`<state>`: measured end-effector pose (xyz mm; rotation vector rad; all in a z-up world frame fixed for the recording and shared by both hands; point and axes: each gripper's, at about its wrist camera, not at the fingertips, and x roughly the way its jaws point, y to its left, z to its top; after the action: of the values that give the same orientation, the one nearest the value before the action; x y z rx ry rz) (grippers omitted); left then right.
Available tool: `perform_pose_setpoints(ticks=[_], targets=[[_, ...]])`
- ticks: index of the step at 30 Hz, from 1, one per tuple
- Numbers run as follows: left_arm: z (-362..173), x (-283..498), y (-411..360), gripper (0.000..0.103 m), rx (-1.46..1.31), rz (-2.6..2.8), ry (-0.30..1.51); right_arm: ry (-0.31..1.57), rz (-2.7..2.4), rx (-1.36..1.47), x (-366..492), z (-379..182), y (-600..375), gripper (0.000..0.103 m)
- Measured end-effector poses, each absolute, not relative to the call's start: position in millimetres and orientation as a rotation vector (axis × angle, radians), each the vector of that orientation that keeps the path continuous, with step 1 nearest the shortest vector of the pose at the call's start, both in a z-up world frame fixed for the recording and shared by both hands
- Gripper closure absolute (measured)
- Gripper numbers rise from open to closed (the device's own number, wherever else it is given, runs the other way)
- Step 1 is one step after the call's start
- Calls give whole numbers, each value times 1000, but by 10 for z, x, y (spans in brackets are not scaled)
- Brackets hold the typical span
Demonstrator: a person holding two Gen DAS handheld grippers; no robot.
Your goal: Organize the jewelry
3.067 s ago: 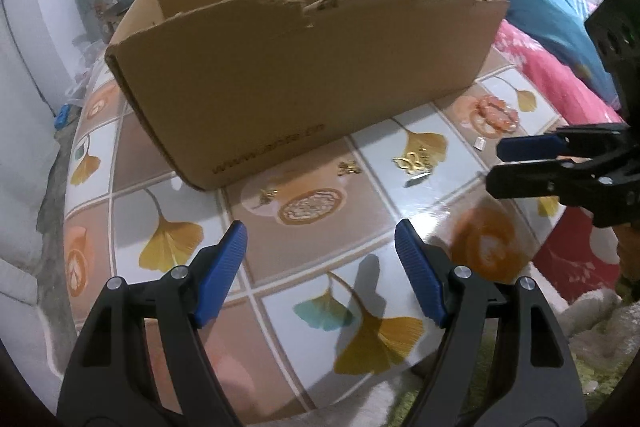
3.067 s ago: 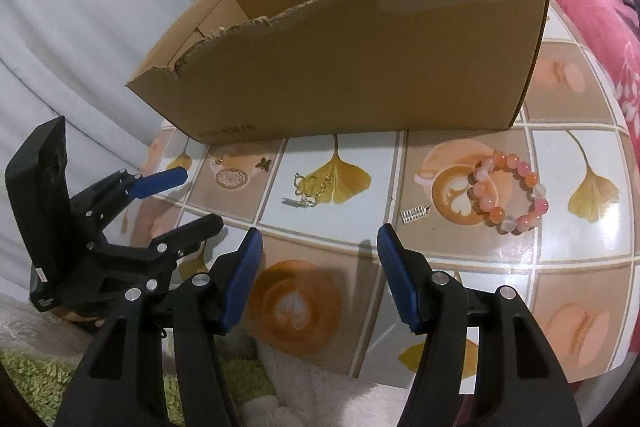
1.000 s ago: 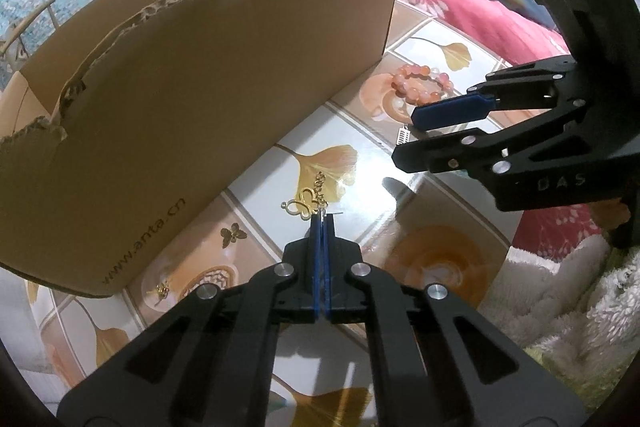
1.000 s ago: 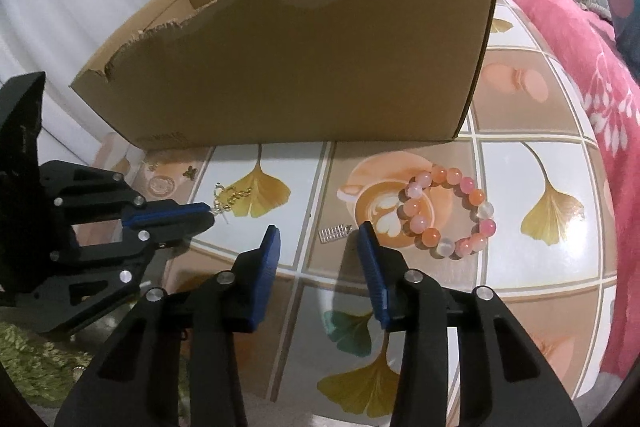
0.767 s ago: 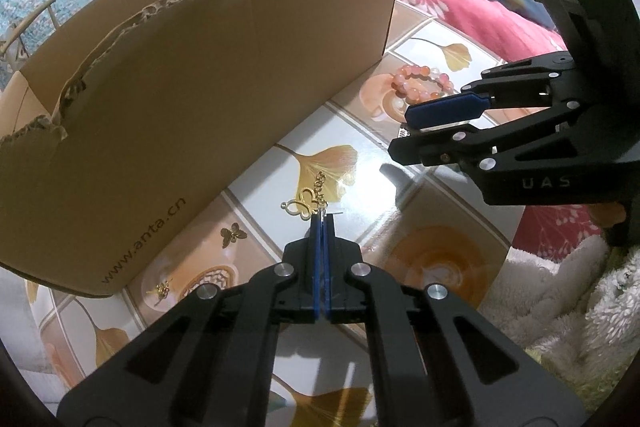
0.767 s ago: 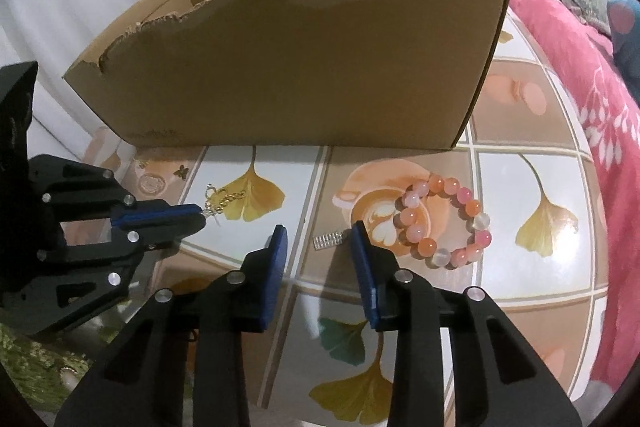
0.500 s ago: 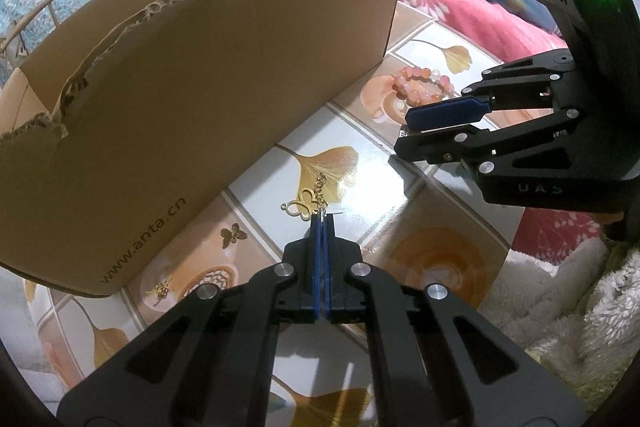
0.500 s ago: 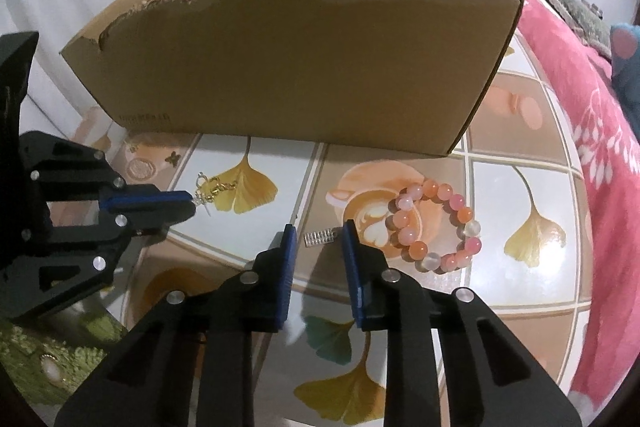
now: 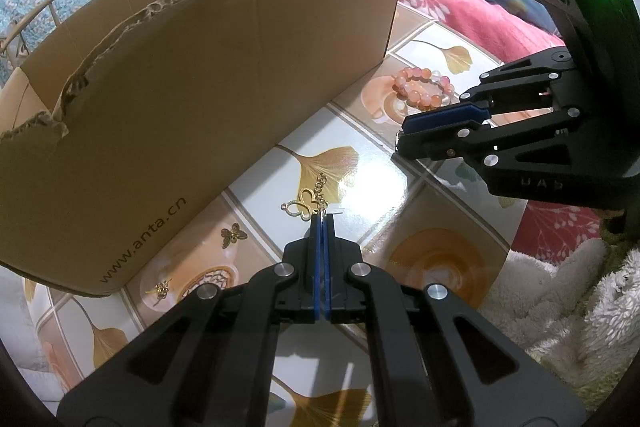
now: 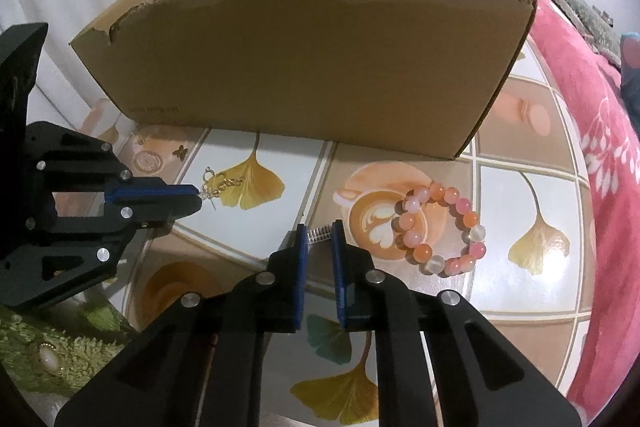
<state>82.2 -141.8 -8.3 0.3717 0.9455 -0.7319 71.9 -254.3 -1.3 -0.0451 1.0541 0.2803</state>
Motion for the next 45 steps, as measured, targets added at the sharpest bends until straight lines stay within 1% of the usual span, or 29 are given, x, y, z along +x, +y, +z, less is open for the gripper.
perform_pose_setpoints(ticks=[2,3,4,12,14,16,22,25,35,39,45], targets=[[-82,822,-1418,102,371,-731,945,1054,284,-31,719,-18,-2552,91],[-80,822,-1414,102,370,-729,945,1053,290,-18,717,-11,-2568,94],[-81,822,-1411,102,370,-729,945,1060,293,-10,729,-22,-2613,100],[-73,820,-1411,102,372,-724,944,1037,317,8,677,47,-2729,100],[-72,818,-1413,102,374,-723,943,1034,334,-4,677,54,-2725,97],[-71,815,-1414,102,374,-721,942,1025,349,-37,696,58,-2679,86],[-77,802,-1419,102,374,-710,939,1017,479,-31,889,73,-2619,85],[-77,796,-1410,102,362,-701,940,1062,519,10,976,3,-2653,85],[-75,788,-1373,102,343,-698,942,1156,531,195,765,-83,-2884,86],[-73,787,-1364,102,343,-698,940,1097,494,80,684,23,-2781,85],[-79,769,-1377,102,348,-691,937,1069,433,-16,806,31,-2526,85]])
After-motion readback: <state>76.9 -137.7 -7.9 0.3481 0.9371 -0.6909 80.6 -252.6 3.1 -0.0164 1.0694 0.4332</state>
